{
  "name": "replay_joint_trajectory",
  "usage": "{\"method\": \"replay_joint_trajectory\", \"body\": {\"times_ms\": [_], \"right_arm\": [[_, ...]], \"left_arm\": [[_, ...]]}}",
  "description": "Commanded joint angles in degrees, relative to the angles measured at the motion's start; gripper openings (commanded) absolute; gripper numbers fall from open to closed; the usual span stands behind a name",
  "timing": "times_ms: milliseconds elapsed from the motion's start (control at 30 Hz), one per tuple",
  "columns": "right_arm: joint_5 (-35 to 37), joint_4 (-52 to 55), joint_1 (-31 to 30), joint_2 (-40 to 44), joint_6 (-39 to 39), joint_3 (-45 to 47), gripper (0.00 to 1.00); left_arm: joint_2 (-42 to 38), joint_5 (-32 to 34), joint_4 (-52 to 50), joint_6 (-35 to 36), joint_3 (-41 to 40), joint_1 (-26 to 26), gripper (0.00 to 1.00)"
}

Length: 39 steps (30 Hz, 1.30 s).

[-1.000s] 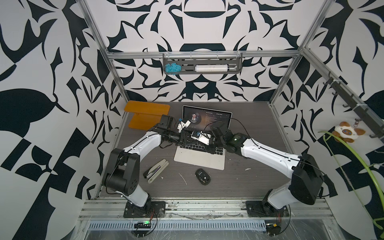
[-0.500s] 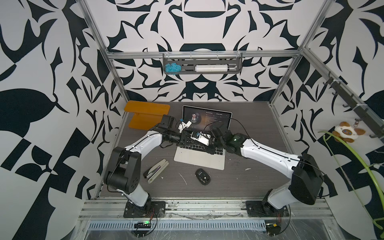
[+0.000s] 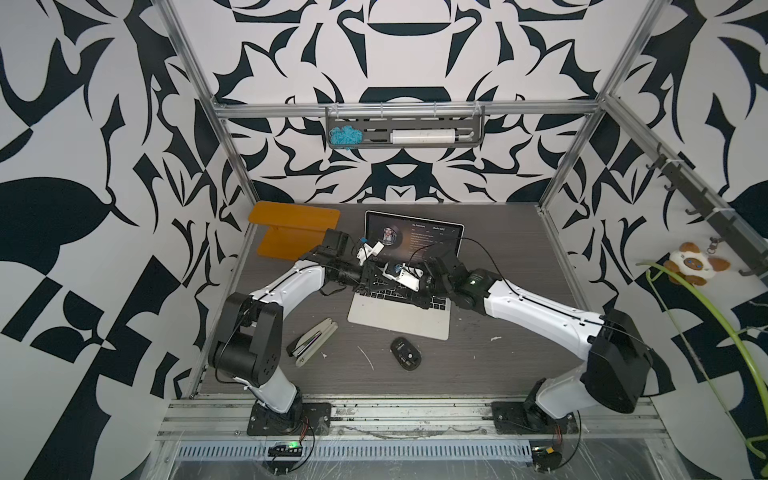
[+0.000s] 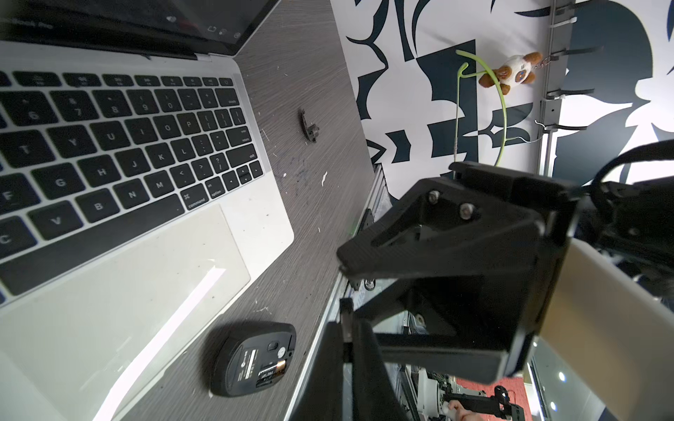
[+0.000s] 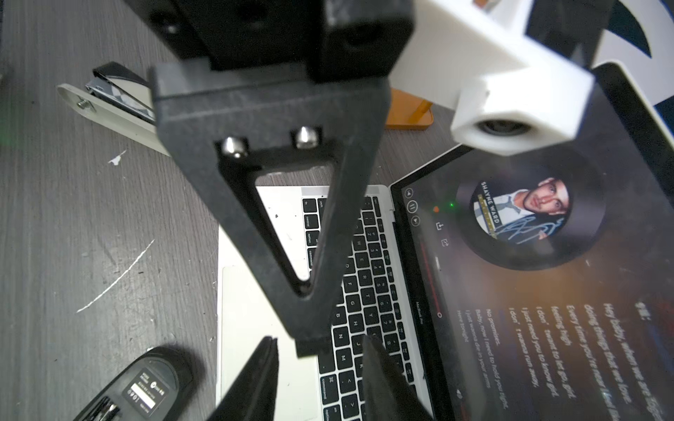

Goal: Remove the wireless mouse receiver from the laptop
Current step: Adjust the USB plug.

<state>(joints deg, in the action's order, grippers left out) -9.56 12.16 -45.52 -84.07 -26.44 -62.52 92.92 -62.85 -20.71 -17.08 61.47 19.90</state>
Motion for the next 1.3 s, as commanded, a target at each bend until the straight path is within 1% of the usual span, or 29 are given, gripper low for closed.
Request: {"method": "replay_joint_trajectory", "body": {"times_ms": [0, 67, 133, 233, 300, 400, 500, 567, 600, 700, 833, 1067, 1200, 1267], "right_arm": [[-4.36, -7.86, 5.8, 6.79, 11.77, 2.2, 0.56], [-5.52, -10.48, 8.92, 8.59, 22.82, 2.83, 0.59], [-9.63, -11.81, 12.22, 9.8, 33.24, 3.09, 0.59], [-20.82, -16.02, 16.27, 11.0, 49.33, 4.01, 0.6], [-26.49, -21.99, 16.88, 12.37, 59.08, 6.06, 0.62], [-32.05, -29.07, 16.87, 13.24, 68.86, 7.68, 0.62], [-37.84, -36.19, 16.8, 12.37, 76.71, 7.91, 0.63], [-40.91, -42.64, 16.29, 11.35, 81.89, 8.55, 0.64], [-41.15, -43.53, 15.9, 10.98, 82.91, 8.46, 0.64], [-40.79, -42.25, 15.27, 10.48, 82.24, 7.2, 0.63], [-42.59, -44.78, 14.35, 8.04, 84.11, 5.86, 0.48], [-43.79, -50.8, 11.57, 4.65, 86.15, 5.21, 0.44], [-43.55, -52.51, 11.3, 4.73, 86.9, 5.42, 0.37], [-43.44, -53.07, 11.25, 5.06, 86.99, 5.57, 0.36]], "left_arm": [[-2.25, -0.35, 0.93, -0.48, 1.98, 0.14, 0.0], [-3.4, -0.1, 3.95, -2.79, 1.93, 0.14, 0.0], [-4.86, -0.24, 7.41, -5.27, 1.69, 0.14, 0.0], [-7.76, -1.52, 13.89, -9.44, 1.11, 0.14, 0.0], [-10.0, -1.79, 18.01, -12.57, 0.83, 0.14, 0.0], [-12.62, -3.36, 23.5, -17.13, 0.27, 0.14, 0.0], [-14.07, -5.49, 28.34, -21.73, -0.11, 0.14, 0.0], [-15.13, -6.12, 28.71, -22.34, 0.01, 0.14, 0.0], [-15.73, -6.31, 28.59, -22.38, -0.01, 0.14, 0.0], [-16.81, -6.71, 27.88, -22.55, 0.13, 0.14, 0.0], [-17.66, -7.1, 27.21, -22.56, 0.21, 0.14, 0.0], [-17.98, -7.91, 27.06, -23.17, 0.42, 0.14, 0.0], [-18.28, -8.08, 26.54, -22.78, 0.47, 0.14, 0.0], [-18.31, -7.93, 25.43, -21.95, 0.49, 0.14, 0.0]]}}
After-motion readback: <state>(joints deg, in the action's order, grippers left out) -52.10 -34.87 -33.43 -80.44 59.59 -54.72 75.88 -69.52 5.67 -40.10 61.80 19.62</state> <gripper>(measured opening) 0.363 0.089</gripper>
